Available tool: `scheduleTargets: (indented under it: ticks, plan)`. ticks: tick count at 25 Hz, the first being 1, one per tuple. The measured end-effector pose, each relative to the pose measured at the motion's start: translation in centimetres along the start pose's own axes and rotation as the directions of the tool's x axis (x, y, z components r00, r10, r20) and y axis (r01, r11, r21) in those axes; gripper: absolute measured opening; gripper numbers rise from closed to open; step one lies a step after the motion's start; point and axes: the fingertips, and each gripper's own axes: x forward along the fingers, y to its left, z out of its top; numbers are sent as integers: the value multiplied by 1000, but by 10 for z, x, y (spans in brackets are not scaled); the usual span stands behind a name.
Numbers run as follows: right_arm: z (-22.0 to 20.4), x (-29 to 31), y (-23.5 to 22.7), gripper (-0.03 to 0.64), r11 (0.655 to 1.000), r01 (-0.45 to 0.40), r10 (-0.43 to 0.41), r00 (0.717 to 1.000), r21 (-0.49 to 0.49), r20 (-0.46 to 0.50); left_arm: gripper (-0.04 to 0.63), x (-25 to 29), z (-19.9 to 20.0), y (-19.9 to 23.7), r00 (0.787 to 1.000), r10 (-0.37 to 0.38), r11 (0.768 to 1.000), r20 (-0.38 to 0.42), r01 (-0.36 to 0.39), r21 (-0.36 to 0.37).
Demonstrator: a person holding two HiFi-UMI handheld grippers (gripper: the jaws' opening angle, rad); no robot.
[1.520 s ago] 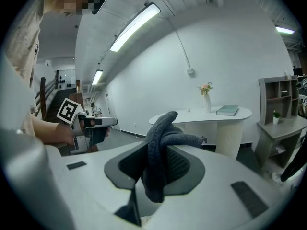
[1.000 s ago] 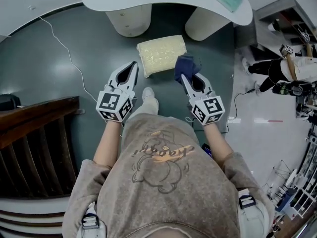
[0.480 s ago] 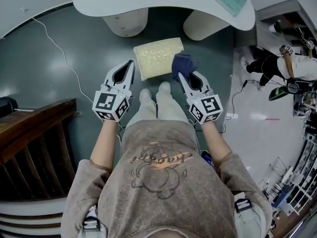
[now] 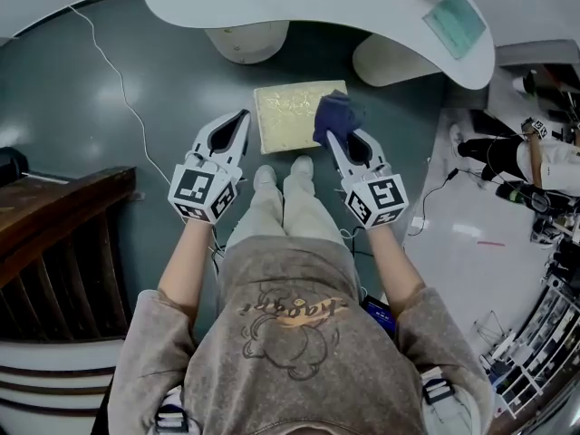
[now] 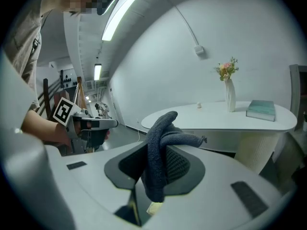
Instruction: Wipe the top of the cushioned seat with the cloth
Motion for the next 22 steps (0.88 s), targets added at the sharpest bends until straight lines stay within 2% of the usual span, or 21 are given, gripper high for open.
scheduleTargets:
  ticks: [10,16,22]
  plan:
    - [-49,80,-20,100,994,-109,109,990,3,-85,17,44,-53,46,998,56,998,-18,-57,-36]
    - [-90,128,-24,100,990,-142,141,983,7,-117,17,63,-95,81,998,67,997,-19,-67,-46]
    - [-137,156,-40,100,985,-169,171,971,25,-166,17,93,-140,93,997,76,995,-19,-77,-57]
